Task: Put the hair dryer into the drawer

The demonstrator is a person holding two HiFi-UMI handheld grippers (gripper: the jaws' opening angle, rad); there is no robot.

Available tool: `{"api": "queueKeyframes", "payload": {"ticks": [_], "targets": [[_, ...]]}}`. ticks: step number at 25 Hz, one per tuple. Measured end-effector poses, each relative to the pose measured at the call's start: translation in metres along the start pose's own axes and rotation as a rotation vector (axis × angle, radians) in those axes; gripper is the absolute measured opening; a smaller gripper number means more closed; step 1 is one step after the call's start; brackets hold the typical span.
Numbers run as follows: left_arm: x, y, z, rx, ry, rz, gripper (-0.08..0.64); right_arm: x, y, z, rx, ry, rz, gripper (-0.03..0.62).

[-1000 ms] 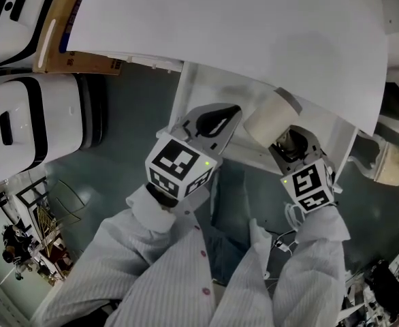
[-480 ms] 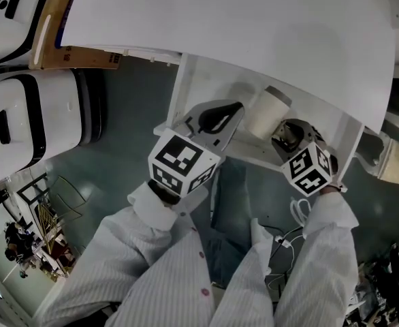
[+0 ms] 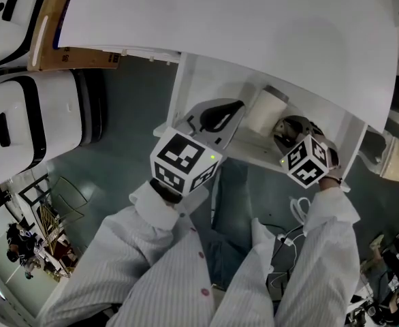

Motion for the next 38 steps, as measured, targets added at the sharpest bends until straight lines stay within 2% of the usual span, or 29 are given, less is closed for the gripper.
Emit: {"api": "queueKeyframes", "payload": {"ticks": [14, 24, 38], "targets": [[0.0, -0.003, 0.003, -0.003, -0.008, 0.009, 0.009, 0.016, -0.005, 0.008, -0.009, -0.04, 0.007, 0.215], [0.0, 0.0, 0.002, -0.006, -0.008, 0.018, 0.009, 0.017, -0.004, 0.008, 0.019, -0.08, -0.013, 0.216], [-0.001, 0.003, -0.006, -0.001, 0.001, 0.018, 0.009, 0.002, -0.004, 0.005, 0.054, -0.02, -0.026, 0.216]]}}
Point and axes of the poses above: the fingertips, and each gripper's own axes: x forward along the fingers, y to its right, z out of its underside, the point moved 1 cm from there along -x, backward along the fingers, and after that the axes turned 1 degree about z, right-handed, at the moved point
